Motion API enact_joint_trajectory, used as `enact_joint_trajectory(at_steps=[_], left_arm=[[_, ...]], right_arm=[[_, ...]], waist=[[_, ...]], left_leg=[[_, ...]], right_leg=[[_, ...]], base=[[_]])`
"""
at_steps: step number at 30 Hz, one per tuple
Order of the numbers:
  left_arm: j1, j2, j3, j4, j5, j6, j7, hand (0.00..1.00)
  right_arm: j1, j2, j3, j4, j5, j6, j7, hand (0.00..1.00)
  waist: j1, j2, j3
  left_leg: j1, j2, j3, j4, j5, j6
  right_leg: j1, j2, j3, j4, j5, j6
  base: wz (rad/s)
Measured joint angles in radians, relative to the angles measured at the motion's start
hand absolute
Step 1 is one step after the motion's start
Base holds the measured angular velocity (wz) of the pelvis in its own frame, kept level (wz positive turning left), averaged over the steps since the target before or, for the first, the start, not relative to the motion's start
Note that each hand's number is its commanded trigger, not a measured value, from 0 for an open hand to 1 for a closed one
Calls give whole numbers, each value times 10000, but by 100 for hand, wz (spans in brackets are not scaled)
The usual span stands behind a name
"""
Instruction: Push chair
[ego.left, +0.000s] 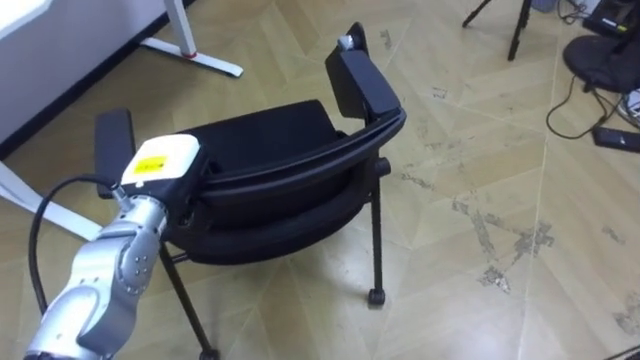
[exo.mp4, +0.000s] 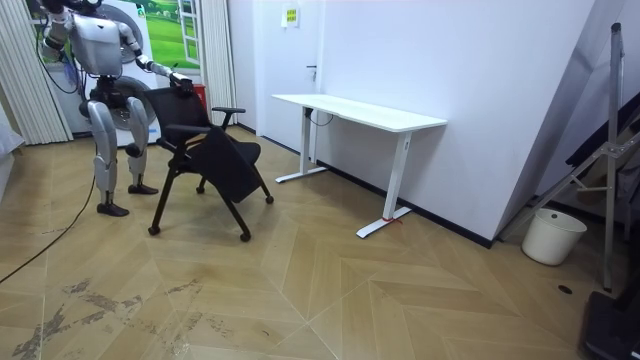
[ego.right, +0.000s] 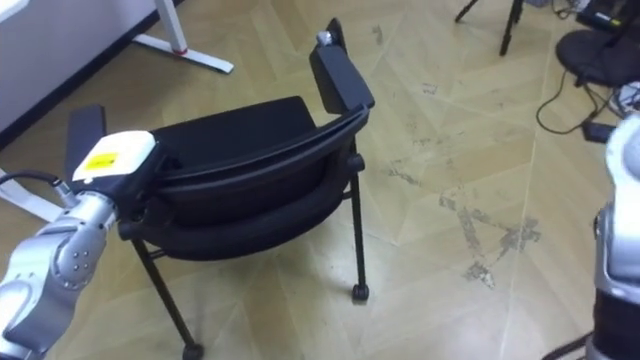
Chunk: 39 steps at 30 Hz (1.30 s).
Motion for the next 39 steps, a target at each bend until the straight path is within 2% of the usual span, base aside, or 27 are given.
enact_joint_trajectory(at_steps=[3,7,11,13,17,19,24,27,31,34,39], left_arm=[[-111,115,-57,-90,145,-30,-132,100],[-473,255,-319,84,146,-169,-303,100],[-612,319,-383,84,158,-415,-446,100],[-651,355,-464,69,182,-570,-476,100],[-660,348,-529,-96,293,-639,-652,100],[-728,341,-630,-85,290,-669,-681,100],[-1030,299,-898,158,271,-811,-741,100],[-1275,283,-1002,334,265,-945,-772,100],[-1423,276,-1003,522,251,-1129,-756,100],[-1565,239,-1049,740,236,-1264,-638,100],[-1629,251,-1086,837,194,-1366,-572,100]], right_arm=[[-560,-381,693,-1,-24,270,1249,0],[-872,-877,1848,4,-110,300,3381,0],[-927,-969,2452,60,-417,288,5069,0],[-937,-965,2640,263,-414,283,5952,0],[-981,-930,2743,839,-451,290,7113,0],[-983,-925,2890,1181,-945,293,7729,0],[-984,-901,3412,1522,-1953,302,8658,0],[-1006,-752,3715,1891,-2425,249,8823,0],[-1006,-721,4261,2094,-3006,240,9245,0],[-1009,-721,4388,2261,-3131,67,9451,0],[-1009,-715,4603,2471,-3172,57,9703,0]], waist=[[52,-224,-13],[287,-466,7],[512,-534,9],[595,-547,15],[721,-592,39],[806,-597,41],[1043,-602,47],[1156,-645,100],[1194,-653,124],[1294,-653,137],[1341,-648,145]], left_leg=[[-26,40,-47,5,0,-5],[22,45,-89,18,-1,-8],[-16,53,-189,15,-1,-10],[-28,66,-322,10,1,-14],[-23,87,-508,6,2,-15],[-15,87,-626,6,2,-15],[11,117,-777,11,2,-15],[-2,121,-834,16,2,-16],[-21,120,-823,14,6,-24],[-31,120,-819,13,13,-36],[-42,121,-820,13,13,-37]], right_leg=[[28,4,-152,-84,26,-41],[116,4,-171,-96,27,-43],[110,4,-263,-95,27,-43],[163,-3,-483,-98,28,-44],[245,-5,-699,-132,28,-44],[325,-4,-752,-234,32,-51],[391,3,-1007,-257,38,-60],[411,3,-1043,-273,39,-62],[408,2,-1070,-271,39,-63],[399,2,-1072,-269,39,-64],[390,2,-1076,-265,39,-66]], base=[[7],[3],[6],[15],[11],[5],[5],[5],[0],[0],[0]])
